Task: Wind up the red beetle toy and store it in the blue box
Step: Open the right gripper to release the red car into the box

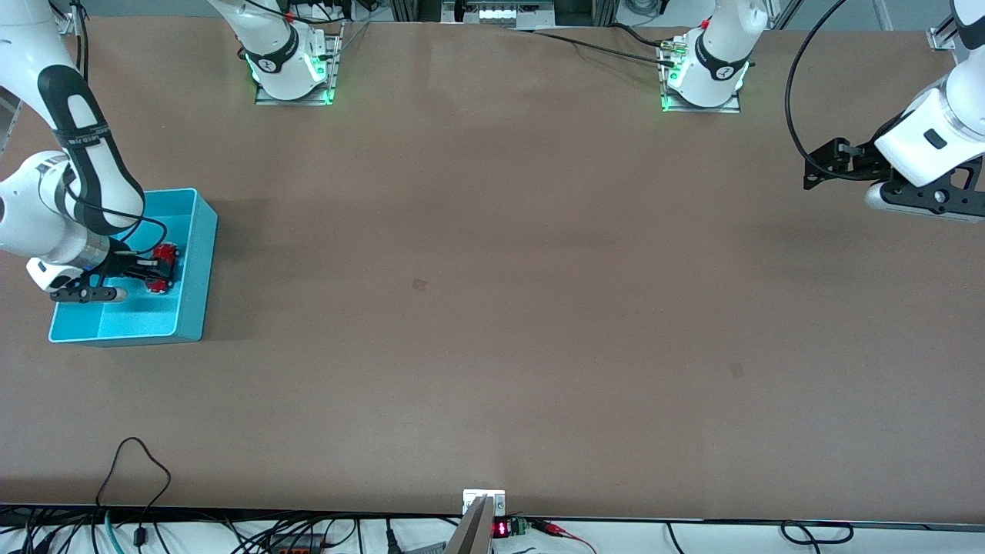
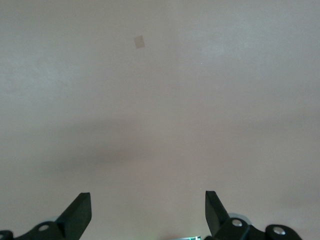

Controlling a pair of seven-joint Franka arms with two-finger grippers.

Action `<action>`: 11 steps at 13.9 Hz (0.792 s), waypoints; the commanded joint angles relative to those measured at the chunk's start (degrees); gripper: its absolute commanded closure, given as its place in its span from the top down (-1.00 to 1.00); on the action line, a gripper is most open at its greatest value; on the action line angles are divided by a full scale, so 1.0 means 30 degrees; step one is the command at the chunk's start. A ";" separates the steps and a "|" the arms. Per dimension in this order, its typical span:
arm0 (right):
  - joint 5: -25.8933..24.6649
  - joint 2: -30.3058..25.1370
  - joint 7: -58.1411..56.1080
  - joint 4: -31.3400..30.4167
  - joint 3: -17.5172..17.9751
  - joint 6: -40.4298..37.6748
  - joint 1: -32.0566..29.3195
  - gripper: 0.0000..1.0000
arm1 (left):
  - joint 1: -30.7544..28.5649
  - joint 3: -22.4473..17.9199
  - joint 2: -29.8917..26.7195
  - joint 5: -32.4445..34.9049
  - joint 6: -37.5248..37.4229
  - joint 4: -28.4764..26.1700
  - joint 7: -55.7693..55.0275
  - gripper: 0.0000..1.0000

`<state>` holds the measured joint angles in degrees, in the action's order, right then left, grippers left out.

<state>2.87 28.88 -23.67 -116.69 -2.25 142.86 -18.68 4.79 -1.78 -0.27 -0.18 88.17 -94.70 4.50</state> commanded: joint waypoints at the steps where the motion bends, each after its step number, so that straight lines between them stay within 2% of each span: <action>1: -0.0077 0.0539 -0.0284 0.0429 0.0282 0.0516 -0.0337 0.36 | -0.0015 0.0036 0.0150 -0.0293 -0.0445 0.0540 -0.0153 1.00; 2: -0.0106 0.0481 -0.0284 0.0429 0.0282 0.0574 -0.0307 0.99 | -0.0015 0.0036 0.0150 -0.0293 -0.0445 0.0540 -0.0153 1.00; 6: 0.0098 -0.1243 -0.0020 0.0603 0.0398 -0.0327 0.0307 1.00 | 0.0014 0.0036 0.0150 -0.0293 -0.0445 0.0540 -0.0153 1.00; 8: 0.0186 -0.2123 0.0067 0.1799 0.0603 -0.2344 0.0512 1.00 | -0.0015 0.0007 0.0179 -0.0293 -0.0445 0.0540 -0.0124 1.00; 11: 0.0275 -0.3355 0.0709 0.5048 0.0721 -0.7028 0.1535 1.00 | -0.0014 0.0036 0.0150 -0.0293 -0.0445 0.0540 -0.0124 1.00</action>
<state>3.14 21.26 -23.24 -106.74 -0.27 129.58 -15.96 4.79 -1.77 -0.27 -0.18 88.16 -94.67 4.50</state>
